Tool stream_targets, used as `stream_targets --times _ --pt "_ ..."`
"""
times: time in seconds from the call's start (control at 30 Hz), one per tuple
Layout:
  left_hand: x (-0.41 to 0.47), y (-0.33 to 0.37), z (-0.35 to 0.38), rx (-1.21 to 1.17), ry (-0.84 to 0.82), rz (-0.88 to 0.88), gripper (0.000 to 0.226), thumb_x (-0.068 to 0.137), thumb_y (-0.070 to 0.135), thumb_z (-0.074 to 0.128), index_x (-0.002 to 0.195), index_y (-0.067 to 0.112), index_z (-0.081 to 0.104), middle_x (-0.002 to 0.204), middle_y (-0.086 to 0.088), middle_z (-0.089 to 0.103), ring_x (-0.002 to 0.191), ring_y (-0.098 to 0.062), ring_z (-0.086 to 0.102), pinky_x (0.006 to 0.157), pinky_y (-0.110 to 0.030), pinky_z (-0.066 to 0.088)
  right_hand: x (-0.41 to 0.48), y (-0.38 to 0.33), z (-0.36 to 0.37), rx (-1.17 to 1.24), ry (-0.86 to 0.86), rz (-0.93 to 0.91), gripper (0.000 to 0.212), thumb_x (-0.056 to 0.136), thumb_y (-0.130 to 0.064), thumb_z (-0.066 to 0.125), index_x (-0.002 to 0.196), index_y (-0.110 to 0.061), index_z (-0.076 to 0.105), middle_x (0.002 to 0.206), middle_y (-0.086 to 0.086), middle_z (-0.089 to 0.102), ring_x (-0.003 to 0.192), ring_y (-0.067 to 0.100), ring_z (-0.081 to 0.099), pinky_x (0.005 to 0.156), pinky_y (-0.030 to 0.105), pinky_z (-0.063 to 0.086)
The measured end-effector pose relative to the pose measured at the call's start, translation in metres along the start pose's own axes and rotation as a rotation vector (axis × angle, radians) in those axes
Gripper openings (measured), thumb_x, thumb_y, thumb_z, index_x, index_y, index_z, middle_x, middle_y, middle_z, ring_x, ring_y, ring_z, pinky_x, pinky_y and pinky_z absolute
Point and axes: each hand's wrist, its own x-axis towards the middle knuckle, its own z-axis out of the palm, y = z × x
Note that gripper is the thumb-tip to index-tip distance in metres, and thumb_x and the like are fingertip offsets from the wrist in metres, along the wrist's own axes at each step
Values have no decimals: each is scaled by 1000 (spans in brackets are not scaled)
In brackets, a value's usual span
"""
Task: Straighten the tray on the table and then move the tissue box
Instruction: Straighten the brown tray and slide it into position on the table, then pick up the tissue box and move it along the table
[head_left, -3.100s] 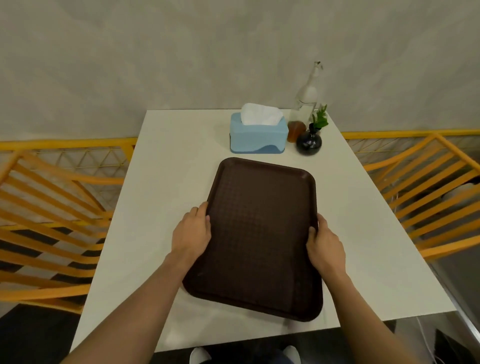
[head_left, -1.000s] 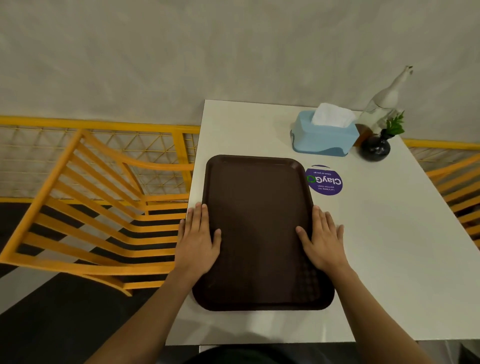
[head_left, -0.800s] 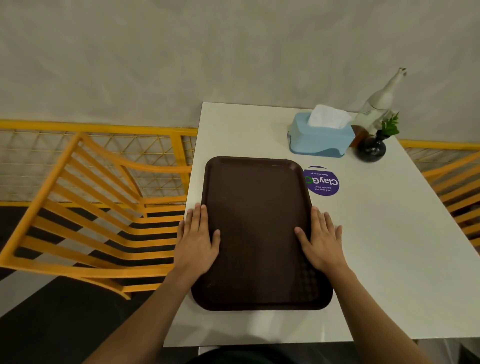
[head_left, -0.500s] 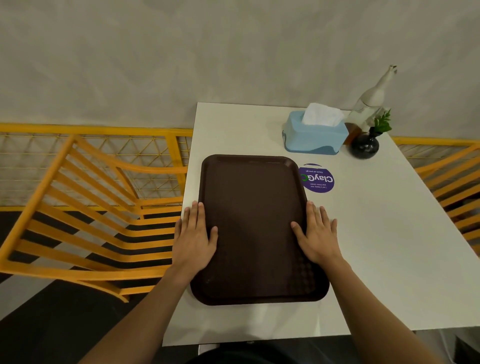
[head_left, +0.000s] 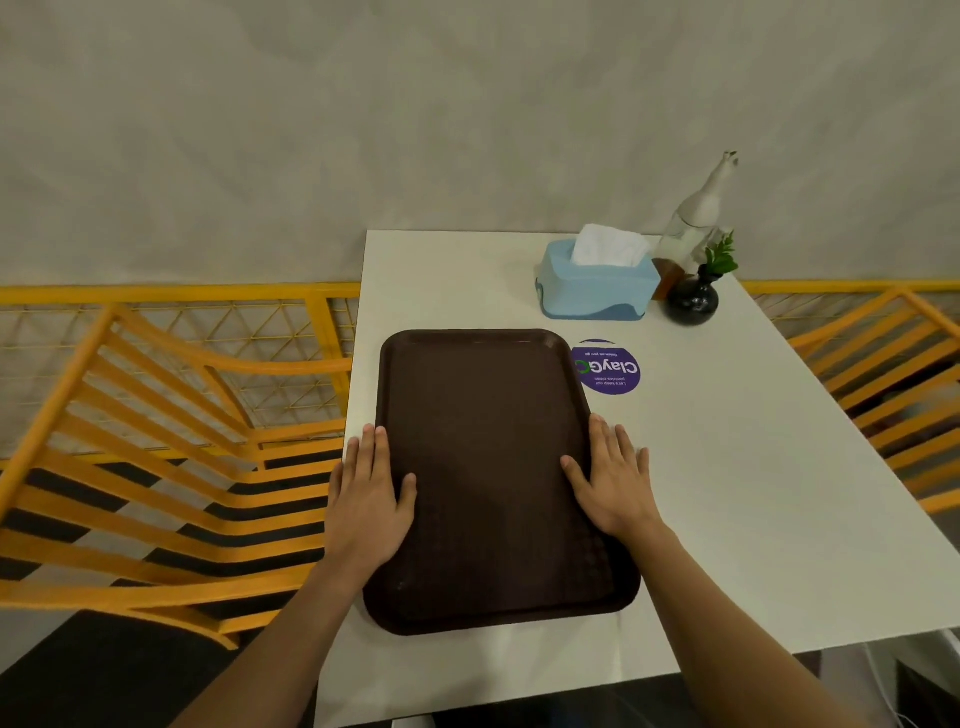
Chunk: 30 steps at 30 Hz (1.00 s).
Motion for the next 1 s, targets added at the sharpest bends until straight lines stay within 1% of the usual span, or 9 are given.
stream_targets --times 0.1,0.23,0.37,0.5,0.63,0.7,0.8,0.9,1.0 --pt "-1 2 -3 -56 -2 -14 76 103 53 34 163 18 4 171 -9 4 157 -27 1 126 -47 11 -1 -1 -2 21 -21 24 79 100 -66 25 161 -24 -2 169 3 7 155 30 0 122 58 1" --pt "-1 -1 -14 -271 -10 -47 78 100 60 34 163 24 6 171 -8 1 156 -28 0 124 -49 13 1 -1 -10 140 13 63 83 97 -72 25 162 -26 0 170 1 4 155 27 -2 122 55 1" --pt "14 14 -25 -314 37 -37 77 98 60 36 162 24 14 170 -8 4 156 -28 1 124 -51 15 14 10 -30 267 100 74 83 97 -71 29 161 -22 12 169 2 13 155 26 4 124 47 9" --pt "51 63 -33 -333 83 45 72 100 46 53 160 23 22 169 -8 13 156 -26 7 124 -50 17 45 32 -58 378 203 33 73 99 -61 46 157 -24 24 163 1 27 150 23 17 116 39 23" --pt "99 131 -34 -377 117 162 74 97 44 60 159 26 24 167 -4 20 154 -23 13 121 -47 23 93 56 -87 386 234 34 73 98 -55 56 157 -24 26 162 2 30 148 22 23 111 39 34" --pt "124 167 -31 -408 135 198 74 96 43 62 158 26 25 165 -4 24 152 -22 21 119 -43 27 121 66 -100 389 246 23 73 97 -55 57 157 -26 26 162 2 31 147 21 25 108 38 35" --pt "160 216 -25 -486 169 213 75 94 40 66 157 22 29 159 -3 33 146 -19 33 114 -30 28 164 78 -116 407 301 -66 67 98 -52 55 154 -28 28 158 1 36 144 21 29 105 33 28" --pt "196 253 -12 -552 202 186 78 91 41 70 156 18 31 156 -3 36 143 -19 37 109 -26 30 208 89 -127 433 321 -154 62 100 -45 57 152 -25 31 155 2 39 141 22 32 113 40 28" --pt "229 275 6 -572 188 126 91 87 45 74 158 16 26 159 -6 32 145 -22 35 107 -27 29 247 104 -128 469 283 -164 68 98 -43 60 154 -19 29 154 7 38 141 28 34 115 48 30"
